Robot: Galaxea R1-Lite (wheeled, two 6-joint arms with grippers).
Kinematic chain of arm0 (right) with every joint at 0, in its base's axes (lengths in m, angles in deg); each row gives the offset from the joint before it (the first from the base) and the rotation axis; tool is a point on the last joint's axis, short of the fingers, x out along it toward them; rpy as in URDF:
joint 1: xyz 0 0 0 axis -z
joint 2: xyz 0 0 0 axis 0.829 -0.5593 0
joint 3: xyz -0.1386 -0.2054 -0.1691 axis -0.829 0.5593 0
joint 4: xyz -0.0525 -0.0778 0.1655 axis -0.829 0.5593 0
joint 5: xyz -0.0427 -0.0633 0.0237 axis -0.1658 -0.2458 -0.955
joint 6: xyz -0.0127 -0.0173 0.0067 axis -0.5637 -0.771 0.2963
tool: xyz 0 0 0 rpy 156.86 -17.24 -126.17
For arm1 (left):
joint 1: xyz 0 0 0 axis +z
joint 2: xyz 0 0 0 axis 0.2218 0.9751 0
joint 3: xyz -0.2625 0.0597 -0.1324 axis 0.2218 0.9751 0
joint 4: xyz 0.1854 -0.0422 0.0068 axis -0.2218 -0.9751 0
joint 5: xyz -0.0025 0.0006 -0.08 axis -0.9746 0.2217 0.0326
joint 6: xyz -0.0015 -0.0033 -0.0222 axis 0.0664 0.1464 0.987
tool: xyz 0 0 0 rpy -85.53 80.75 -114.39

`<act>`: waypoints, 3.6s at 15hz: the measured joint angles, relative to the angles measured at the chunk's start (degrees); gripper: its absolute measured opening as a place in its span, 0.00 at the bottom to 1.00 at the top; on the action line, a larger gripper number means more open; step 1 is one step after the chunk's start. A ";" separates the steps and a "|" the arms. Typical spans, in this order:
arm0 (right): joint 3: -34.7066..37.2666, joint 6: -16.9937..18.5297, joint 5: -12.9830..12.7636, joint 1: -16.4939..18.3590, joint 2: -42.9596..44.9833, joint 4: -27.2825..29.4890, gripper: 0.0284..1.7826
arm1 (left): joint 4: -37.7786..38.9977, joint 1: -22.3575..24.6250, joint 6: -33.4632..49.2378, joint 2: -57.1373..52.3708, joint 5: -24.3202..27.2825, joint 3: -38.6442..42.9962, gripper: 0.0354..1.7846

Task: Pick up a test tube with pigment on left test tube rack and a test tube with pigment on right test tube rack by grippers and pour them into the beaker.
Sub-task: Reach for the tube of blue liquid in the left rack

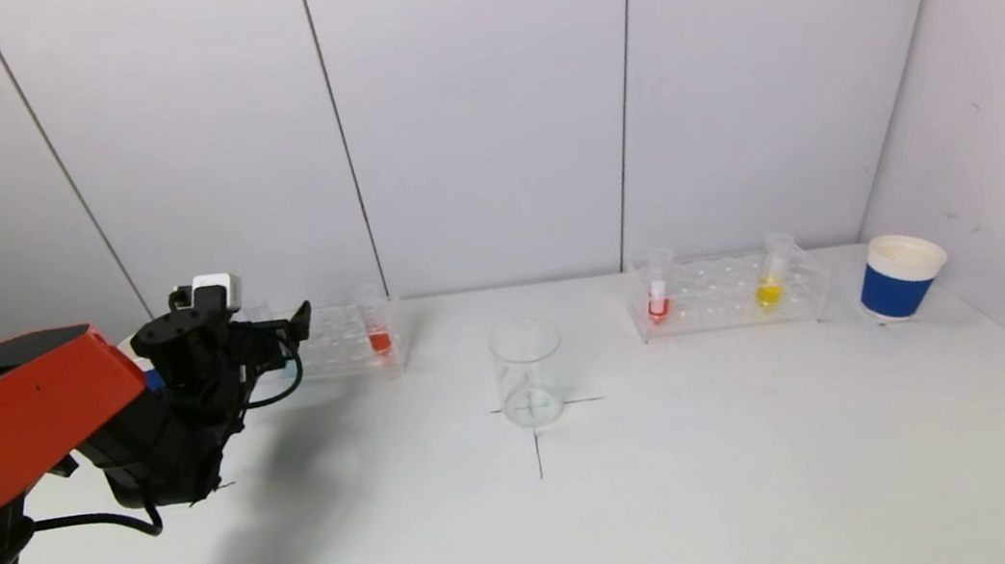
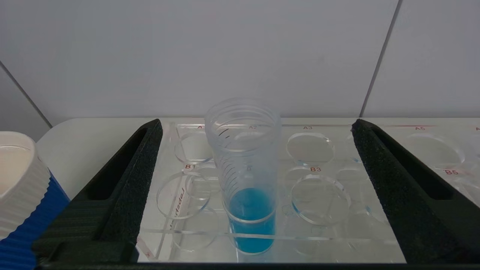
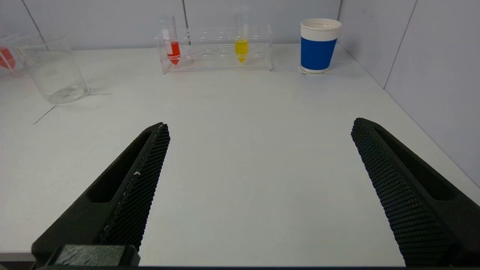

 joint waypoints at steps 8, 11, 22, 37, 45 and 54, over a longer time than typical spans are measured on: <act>0.00 0.02 0.00 0.00 0.00 0.00 0.99 | 0.17 0.23 0.37 0.44 -0.72 -0.41 0.99; 0.00 0.02 0.00 0.00 0.00 0.00 0.99 | 0.35 0.29 0.43 0.46 -0.77 0.02 0.99; 0.00 0.02 -0.02 0.00 0.00 0.00 0.99 | 3.01 0.32 0.33 0.02 -1.16 2.10 0.99; 0.00 0.02 0.00 0.00 0.00 0.00 0.99 | 2.95 0.38 0.34 -0.34 -1.12 1.68 0.99; 0.00 0.00 0.00 0.00 0.00 0.00 0.99 | 2.90 0.40 0.33 -0.39 -1.10 1.74 0.99; 0.00 0.00 0.02 0.00 0.00 0.00 0.99 | 2.93 0.37 0.33 -0.37 -1.10 1.74 0.82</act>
